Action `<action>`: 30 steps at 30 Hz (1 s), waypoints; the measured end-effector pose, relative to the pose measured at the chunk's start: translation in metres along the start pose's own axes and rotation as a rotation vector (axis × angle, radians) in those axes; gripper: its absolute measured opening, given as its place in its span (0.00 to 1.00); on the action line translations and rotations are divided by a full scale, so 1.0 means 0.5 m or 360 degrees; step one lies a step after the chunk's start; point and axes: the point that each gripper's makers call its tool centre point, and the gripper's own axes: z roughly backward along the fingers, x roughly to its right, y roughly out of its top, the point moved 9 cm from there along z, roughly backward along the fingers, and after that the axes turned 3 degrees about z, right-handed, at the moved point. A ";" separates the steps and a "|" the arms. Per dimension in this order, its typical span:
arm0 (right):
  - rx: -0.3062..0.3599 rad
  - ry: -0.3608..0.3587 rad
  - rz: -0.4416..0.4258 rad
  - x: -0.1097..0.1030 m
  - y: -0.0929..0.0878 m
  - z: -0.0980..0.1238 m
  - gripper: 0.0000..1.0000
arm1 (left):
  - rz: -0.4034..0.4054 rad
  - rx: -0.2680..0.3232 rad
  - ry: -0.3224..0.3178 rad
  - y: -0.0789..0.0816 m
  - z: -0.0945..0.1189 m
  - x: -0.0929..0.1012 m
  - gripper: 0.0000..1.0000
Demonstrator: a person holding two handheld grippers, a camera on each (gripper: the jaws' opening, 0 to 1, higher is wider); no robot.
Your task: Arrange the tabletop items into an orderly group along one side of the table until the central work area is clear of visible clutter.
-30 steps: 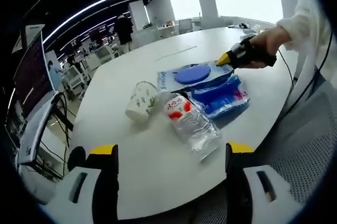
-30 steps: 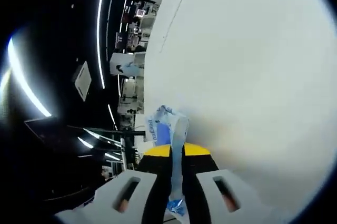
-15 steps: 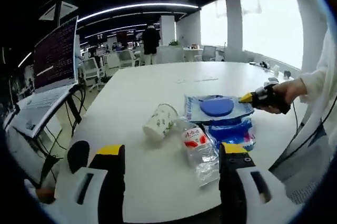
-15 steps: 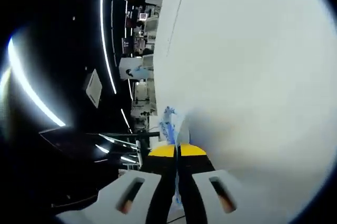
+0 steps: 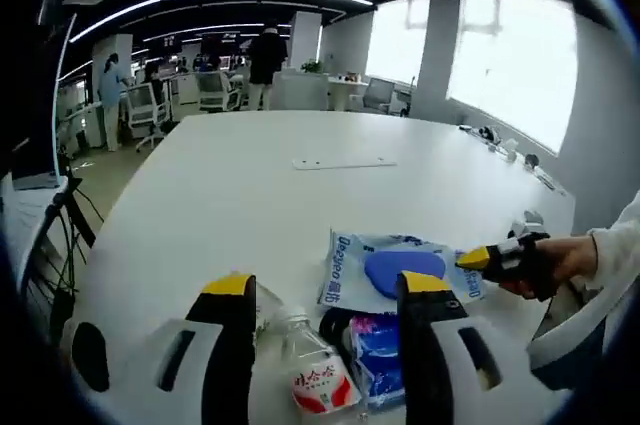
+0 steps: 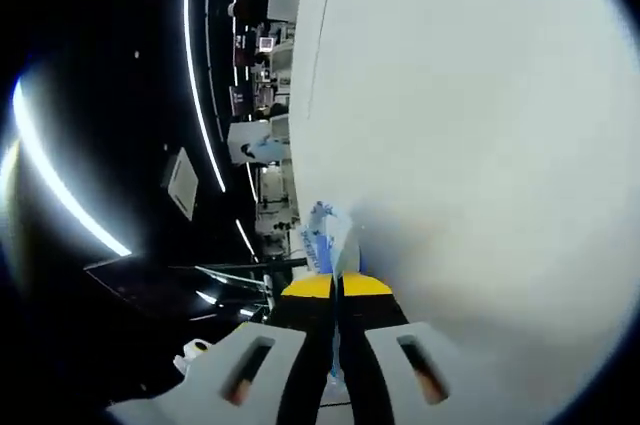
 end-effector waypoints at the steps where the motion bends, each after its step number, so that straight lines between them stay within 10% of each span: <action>1: 0.0004 -0.0003 -0.0010 0.002 0.002 0.001 0.00 | -0.0047 -0.0067 -0.0012 0.003 -0.023 0.001 0.59; 7: 0.0003 -0.0003 -0.0002 0.003 0.005 0.007 0.00 | -0.0024 -0.0299 -0.0142 -0.006 -0.125 0.012 0.65; 15: 0.0012 0.0008 0.0008 -0.003 0.008 0.004 0.00 | 0.0095 -0.0581 -0.0150 -0.040 -0.195 0.005 0.47; 23: 0.0022 0.0000 0.0020 -0.003 0.017 0.009 0.00 | -0.0002 -0.0570 -0.0123 -0.039 -0.199 -0.008 0.00; 30: 0.0034 0.0013 0.0018 -0.013 0.031 0.014 0.00 | 0.0090 -0.0535 -0.0182 -0.028 -0.189 -0.001 0.00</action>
